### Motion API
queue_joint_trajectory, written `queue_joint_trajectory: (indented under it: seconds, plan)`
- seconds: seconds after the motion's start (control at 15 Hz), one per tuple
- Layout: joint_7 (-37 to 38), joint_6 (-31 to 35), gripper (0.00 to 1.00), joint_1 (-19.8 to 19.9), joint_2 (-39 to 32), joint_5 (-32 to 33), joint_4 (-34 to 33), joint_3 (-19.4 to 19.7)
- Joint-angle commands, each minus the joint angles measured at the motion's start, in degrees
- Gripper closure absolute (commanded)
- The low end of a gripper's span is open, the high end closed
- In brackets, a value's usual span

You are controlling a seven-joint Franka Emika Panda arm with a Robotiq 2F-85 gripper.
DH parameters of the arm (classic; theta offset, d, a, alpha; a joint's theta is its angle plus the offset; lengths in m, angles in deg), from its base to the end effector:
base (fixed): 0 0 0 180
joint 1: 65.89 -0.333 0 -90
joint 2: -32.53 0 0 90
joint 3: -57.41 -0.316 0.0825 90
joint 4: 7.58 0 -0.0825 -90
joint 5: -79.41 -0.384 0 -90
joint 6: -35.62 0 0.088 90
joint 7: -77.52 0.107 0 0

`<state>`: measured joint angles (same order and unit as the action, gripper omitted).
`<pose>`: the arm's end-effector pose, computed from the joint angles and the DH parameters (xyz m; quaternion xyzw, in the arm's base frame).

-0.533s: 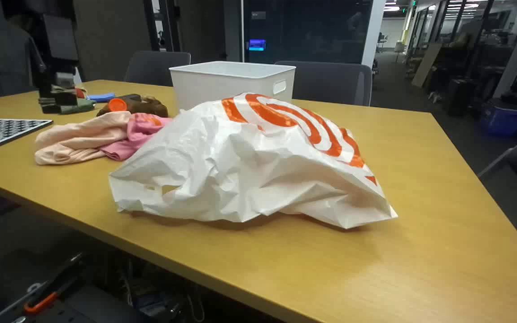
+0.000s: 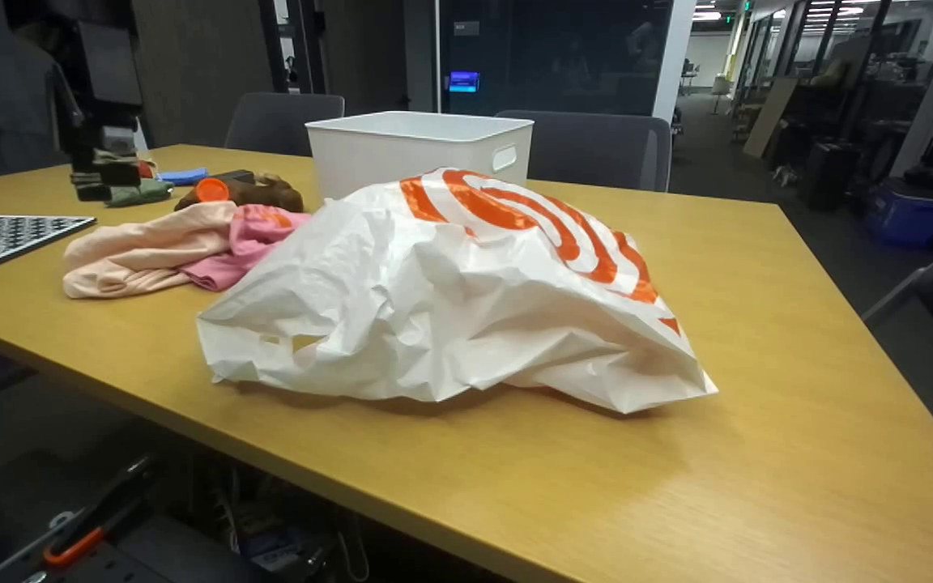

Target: Put the two shirts in the white basket and then put the yellow container and toy moose in the plastic bag

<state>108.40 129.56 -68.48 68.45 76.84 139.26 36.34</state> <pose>0.2975 0.1362 0.4354 0.9764 -0.1163 -0.1109 0.1444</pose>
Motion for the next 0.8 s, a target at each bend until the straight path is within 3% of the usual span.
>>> queue_joint_trajectory:
  seconds: [0.0, 0.27, 0.73]
  plan:
    - [-1.3, 4.8, 0.0, -1.7, -2.7, -0.6, -2.0, 1.5]
    - [-6.1, 15.4, 0.0, -4.5, -8.0, -1.2, -7.0, 1.5]
    - [-18.1, 26.2, 0.0, -9.2, -23.8, 0.1, -18.3, 1.3]
